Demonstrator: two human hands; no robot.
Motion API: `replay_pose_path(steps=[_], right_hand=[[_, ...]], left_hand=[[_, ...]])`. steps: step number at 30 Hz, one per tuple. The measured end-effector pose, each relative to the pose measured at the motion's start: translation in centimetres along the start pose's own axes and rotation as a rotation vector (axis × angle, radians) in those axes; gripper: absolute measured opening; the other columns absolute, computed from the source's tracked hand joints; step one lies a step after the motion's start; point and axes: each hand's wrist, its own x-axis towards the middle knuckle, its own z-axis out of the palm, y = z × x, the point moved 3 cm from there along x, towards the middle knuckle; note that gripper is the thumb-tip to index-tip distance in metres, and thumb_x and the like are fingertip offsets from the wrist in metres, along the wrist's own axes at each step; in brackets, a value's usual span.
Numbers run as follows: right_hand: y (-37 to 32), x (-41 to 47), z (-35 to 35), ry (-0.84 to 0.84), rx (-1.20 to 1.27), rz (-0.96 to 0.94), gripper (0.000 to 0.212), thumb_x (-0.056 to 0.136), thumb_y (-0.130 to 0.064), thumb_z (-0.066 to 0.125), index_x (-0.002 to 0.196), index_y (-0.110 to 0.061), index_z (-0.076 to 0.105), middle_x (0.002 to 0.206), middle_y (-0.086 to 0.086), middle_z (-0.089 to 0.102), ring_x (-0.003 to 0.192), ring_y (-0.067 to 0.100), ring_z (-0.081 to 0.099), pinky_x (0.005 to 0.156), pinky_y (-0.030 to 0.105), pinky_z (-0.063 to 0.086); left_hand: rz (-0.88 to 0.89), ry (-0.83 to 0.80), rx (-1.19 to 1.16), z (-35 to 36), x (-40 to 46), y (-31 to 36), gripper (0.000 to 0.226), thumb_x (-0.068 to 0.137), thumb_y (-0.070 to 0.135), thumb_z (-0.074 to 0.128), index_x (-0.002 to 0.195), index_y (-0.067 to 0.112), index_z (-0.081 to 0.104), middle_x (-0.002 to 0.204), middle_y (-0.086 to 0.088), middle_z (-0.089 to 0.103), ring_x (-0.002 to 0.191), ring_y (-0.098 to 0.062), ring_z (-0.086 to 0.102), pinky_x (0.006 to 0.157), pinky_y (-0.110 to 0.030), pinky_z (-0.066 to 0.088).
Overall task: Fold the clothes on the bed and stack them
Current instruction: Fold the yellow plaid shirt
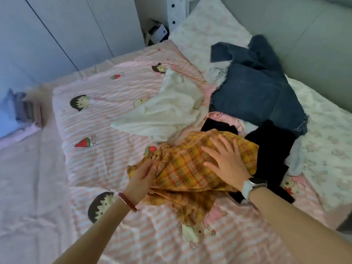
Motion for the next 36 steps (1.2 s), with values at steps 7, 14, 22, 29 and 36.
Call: replay_pose_path(steps=[7,14,22,29,36], right_hand=[[-16.9,-10.8,6.3,-0.496,0.256,-0.113,0.059,0.096,-0.046,0.038,0.147,-0.027,0.016,0.115,-0.005,0.057,0.114,0.019,0.047,0.112,0.045,0.02],[-28.6,-21.6,9.3,-0.391,0.407,-0.141,0.031,0.094,-0.03,0.047,0.122,-0.023,0.058,0.094,-0.001,0.06,0.089,0.015,0.054,0.069,0.03,0.049],[-27.8,-11.3,9.0,-0.242,-0.031,-0.072,0.071,0.09,-0.052,0.042,0.148,-0.028,0.009,0.156,-0.003,0.008,0.143,0.025,0.005,0.111,0.058,0.006],[-28.2,-10.1,11.5,-0.642,-0.054,-0.359,0.055,0.092,-0.054,0.039,0.136,-0.02,0.041,0.107,0.0,0.064,0.089,0.02,0.061,0.076,0.033,0.051],[-23.5,-17.1,9.7,-0.631,0.238,-0.239,0.039,0.096,-0.04,0.043,0.131,-0.023,0.045,0.082,-0.01,0.059,0.052,-0.003,0.042,0.045,0.013,0.031]], left_hand=[[-0.23,-0.231,0.397,-8.8,-15.3,-8.0,0.016,0.092,0.018,0.054,0.103,0.02,0.066,0.09,0.004,0.065,0.084,-0.017,0.059,0.071,-0.025,0.041],[-0.49,-0.724,0.666,-12.5,-30.2,-17.7,0.026,0.093,0.029,0.05,0.116,0.026,0.06,0.121,0.004,0.06,0.112,-0.014,0.054,0.09,-0.018,0.037],[-0.115,-0.051,0.628,-10.8,-24.2,-16.1,0.034,0.09,0.027,0.053,0.123,0.021,0.054,0.127,-0.003,0.048,0.119,-0.025,0.043,0.096,-0.035,0.038],[0.008,-0.492,1.029,-8.3,-19.6,-17.6,0.091,0.081,0.047,0.062,0.145,0.041,-0.002,0.154,0.009,-0.017,0.14,-0.028,-0.022,0.113,-0.054,0.006],[0.048,-0.646,1.106,-10.1,-14.5,-14.7,0.031,0.092,0.049,0.044,0.109,0.025,0.053,0.114,0.004,0.059,0.124,-0.021,0.037,0.098,-0.04,0.03]])
